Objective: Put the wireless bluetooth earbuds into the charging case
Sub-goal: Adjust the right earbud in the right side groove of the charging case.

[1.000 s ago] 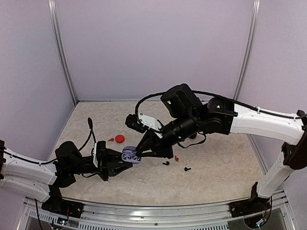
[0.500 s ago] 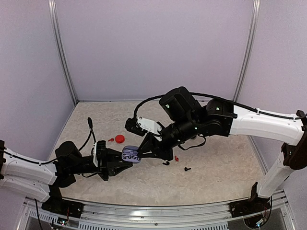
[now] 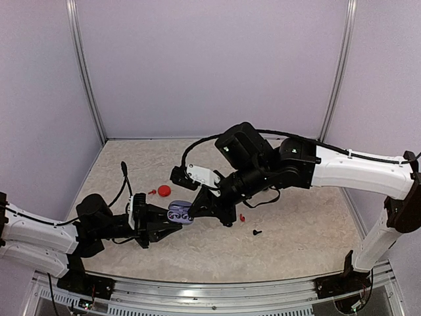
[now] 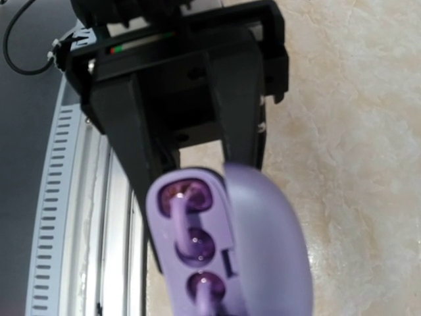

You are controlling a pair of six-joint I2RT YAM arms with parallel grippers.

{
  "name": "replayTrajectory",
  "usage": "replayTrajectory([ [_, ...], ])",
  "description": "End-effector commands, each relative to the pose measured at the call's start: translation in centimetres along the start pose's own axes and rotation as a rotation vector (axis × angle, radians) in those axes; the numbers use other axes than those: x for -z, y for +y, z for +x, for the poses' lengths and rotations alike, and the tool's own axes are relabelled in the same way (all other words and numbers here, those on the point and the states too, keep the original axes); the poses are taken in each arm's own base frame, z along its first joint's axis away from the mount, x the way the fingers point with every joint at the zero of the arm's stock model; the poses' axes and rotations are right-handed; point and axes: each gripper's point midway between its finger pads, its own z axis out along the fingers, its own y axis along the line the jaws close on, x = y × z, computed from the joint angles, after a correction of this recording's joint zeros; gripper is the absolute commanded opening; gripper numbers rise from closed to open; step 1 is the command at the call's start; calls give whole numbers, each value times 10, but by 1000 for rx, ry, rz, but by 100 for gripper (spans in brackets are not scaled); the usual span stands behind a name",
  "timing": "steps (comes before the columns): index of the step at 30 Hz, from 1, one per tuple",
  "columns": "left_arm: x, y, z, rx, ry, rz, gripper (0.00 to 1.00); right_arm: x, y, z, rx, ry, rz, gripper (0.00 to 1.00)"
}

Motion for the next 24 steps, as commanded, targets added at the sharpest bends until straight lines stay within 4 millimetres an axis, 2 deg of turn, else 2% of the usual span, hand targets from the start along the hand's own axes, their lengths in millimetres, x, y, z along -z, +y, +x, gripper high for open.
replayTrajectory([
  [1, -2, 3, -30, -33, -105, 1, 0, -16, 2, 15, -4, 56, -10, 0],
  [14, 7, 9, -38, -14, -146, -12, 0, -35, 14, 34, 11, 131, -50, 0],
  [18, 8, 8, -32, -7, -131, -13, 0, -21, 12, 16, 35, 77, -24, 1],
  [22, 10, 8, -29, -1, -123, -20, 0, 0, 8, -10, 75, 7, 16, 7],
  [24, 11, 9, -29, -2, -121, -24, 0, 11, 10, -24, 98, -43, 18, 14],
])
